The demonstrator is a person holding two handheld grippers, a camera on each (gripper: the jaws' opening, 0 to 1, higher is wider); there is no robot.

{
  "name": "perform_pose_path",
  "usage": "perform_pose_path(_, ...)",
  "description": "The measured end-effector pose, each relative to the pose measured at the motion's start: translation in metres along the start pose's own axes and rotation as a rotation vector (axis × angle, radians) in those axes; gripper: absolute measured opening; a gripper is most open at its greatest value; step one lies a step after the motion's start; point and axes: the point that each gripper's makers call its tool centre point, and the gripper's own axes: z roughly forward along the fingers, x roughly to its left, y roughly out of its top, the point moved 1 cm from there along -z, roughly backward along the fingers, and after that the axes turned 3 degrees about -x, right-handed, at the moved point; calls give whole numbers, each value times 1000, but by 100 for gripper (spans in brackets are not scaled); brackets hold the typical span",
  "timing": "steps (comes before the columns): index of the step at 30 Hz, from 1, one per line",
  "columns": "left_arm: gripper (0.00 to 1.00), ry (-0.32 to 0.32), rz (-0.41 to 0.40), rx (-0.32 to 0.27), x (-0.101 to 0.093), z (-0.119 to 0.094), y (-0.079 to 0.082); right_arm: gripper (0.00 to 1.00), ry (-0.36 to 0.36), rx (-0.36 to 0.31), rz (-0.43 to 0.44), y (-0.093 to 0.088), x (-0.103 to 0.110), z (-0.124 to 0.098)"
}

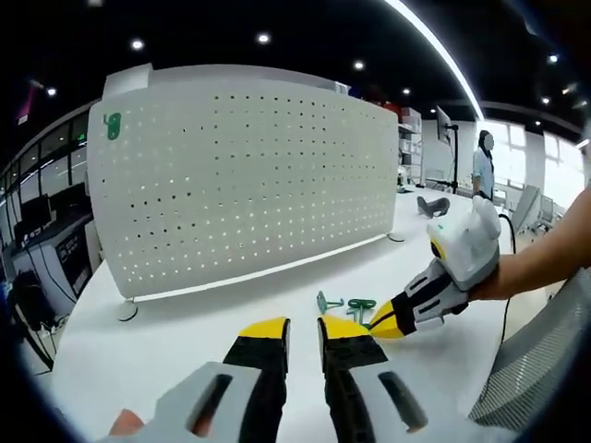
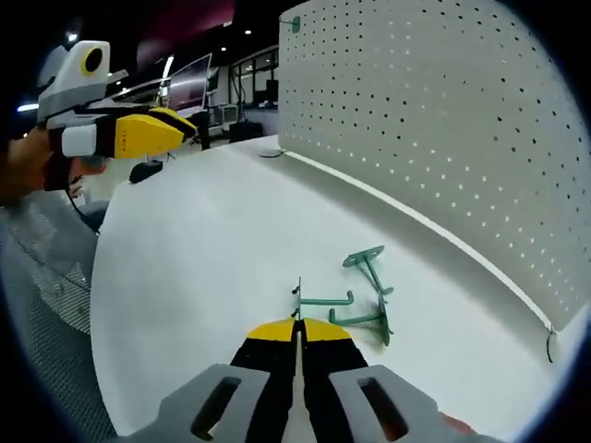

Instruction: Insert the hook assembly into the mounting plate slot until the hook locks in place.

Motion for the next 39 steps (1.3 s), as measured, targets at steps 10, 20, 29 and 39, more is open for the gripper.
perform_pose_path(10,13,-29,8,9,-9,7,-3,0,11,-11,-53,9,4,-2)
perform_pose_path(20,12,-49,15,20,-15,14,-4,0,29,-13,-116,16,12,-3)
perform_pose_path(29,12,-64,26,33,-17,22,-6,0,38,-9,-194,20,17,-5)
perform_pose_path(39,11,-81,33,48,-19,26,-8,0,43,-17,-221,24,20,-7)
